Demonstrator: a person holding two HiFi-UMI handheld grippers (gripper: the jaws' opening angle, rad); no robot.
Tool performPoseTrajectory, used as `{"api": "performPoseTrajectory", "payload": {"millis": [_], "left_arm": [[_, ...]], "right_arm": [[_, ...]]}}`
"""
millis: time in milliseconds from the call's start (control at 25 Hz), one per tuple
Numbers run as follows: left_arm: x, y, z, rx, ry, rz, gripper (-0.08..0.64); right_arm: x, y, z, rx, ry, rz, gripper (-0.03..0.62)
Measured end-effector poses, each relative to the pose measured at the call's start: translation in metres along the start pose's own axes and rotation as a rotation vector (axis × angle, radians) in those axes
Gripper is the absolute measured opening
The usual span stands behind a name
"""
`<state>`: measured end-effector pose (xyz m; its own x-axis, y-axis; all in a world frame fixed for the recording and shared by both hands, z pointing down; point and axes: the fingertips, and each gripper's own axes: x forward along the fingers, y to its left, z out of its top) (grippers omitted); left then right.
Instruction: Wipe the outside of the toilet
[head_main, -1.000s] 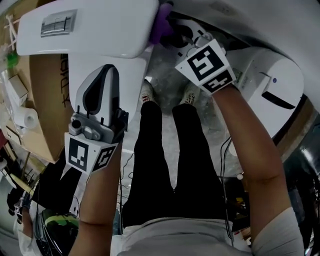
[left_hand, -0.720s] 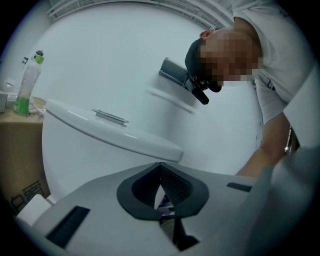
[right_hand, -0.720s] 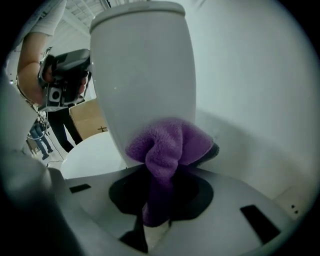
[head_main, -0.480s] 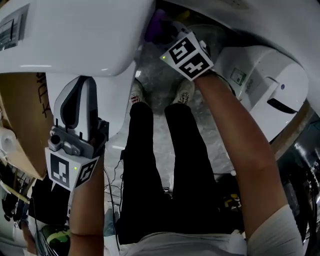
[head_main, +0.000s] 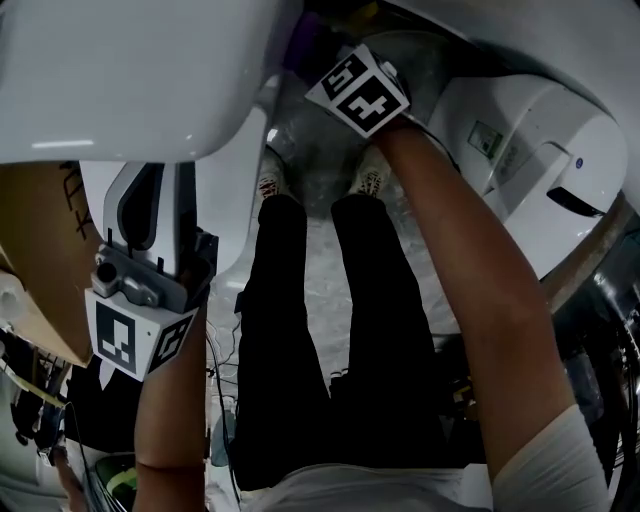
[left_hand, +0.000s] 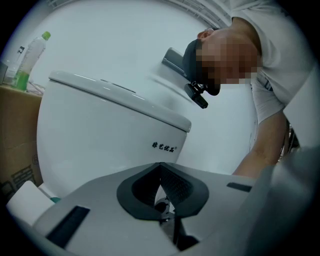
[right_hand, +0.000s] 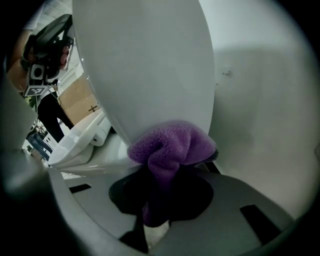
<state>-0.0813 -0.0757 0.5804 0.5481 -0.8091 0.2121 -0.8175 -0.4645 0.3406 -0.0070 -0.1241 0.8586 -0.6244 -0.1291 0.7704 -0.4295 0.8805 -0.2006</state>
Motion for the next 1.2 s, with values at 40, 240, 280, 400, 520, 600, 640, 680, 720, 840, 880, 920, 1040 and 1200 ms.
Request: {"api": "performPoseTrajectory", "payload": {"millis": [40,240,280,400,520,600,640,680,720,840,880,920,1040,1200], "left_arm": [[-0.001,0.001,0.003,0.004,-0.005,0.001,0.006],[0.003,-0.008,0.009,0.053,-0.005,-0.024,0.006],[0.005,-0.011,0.009,0.066,0.004,-0.027,0.006],[0.009,-0.022,0.013,0.078,0.021,-0.031,0.006],[0.01,-0.033,0.026,0.087,0.022,-0.047,0.006],[0.01,-0.041,0.033,0.087,0.021,-0.054,0.006],[0.009,-0.045,0.036,0.083,0.021,-0.056,0.006],[0.008,-0.048,0.039,0.078,0.022,-0.056,0.006],[0.007,-0.05,0.043,0.074,0.021,-0.056,0.006],[0.003,-0.056,0.057,0.07,0.014,-0.054,0.006],[0.002,-0.057,0.062,0.073,0.012,-0.055,0.006],[0.002,-0.059,0.067,0.078,0.009,-0.055,0.006],[-0.001,-0.062,0.081,0.086,0.008,-0.058,0.006],[-0.005,-0.062,0.092,0.095,0.011,-0.062,0.006]], "right_arm": [[-0.004,0.004,0.005,-0.008,-0.009,-0.001,0.087],[-0.041,0.024,0.028,-0.035,-0.076,0.01,0.087],[-0.052,0.028,0.036,-0.041,-0.091,0.011,0.087],[-0.087,0.043,0.06,-0.052,-0.139,0.013,0.087],[-0.123,0.058,0.088,-0.042,-0.187,0.003,0.087],[-0.147,0.068,0.107,-0.055,-0.216,-0.004,0.087],[-0.159,0.074,0.116,-0.067,-0.231,-0.006,0.087],[-0.171,0.079,0.125,-0.077,-0.247,-0.007,0.087],[-0.183,0.083,0.134,-0.083,-0.261,-0.009,0.087],[-0.214,0.092,0.158,-0.097,-0.294,-0.018,0.087],[-0.223,0.093,0.165,-0.102,-0.305,-0.021,0.087],[-0.23,0.094,0.171,-0.104,-0.313,-0.023,0.087],[-0.247,0.095,0.182,-0.096,-0.316,-0.02,0.087],[-0.256,0.093,0.186,-0.102,-0.309,-0.025,0.087]]}}
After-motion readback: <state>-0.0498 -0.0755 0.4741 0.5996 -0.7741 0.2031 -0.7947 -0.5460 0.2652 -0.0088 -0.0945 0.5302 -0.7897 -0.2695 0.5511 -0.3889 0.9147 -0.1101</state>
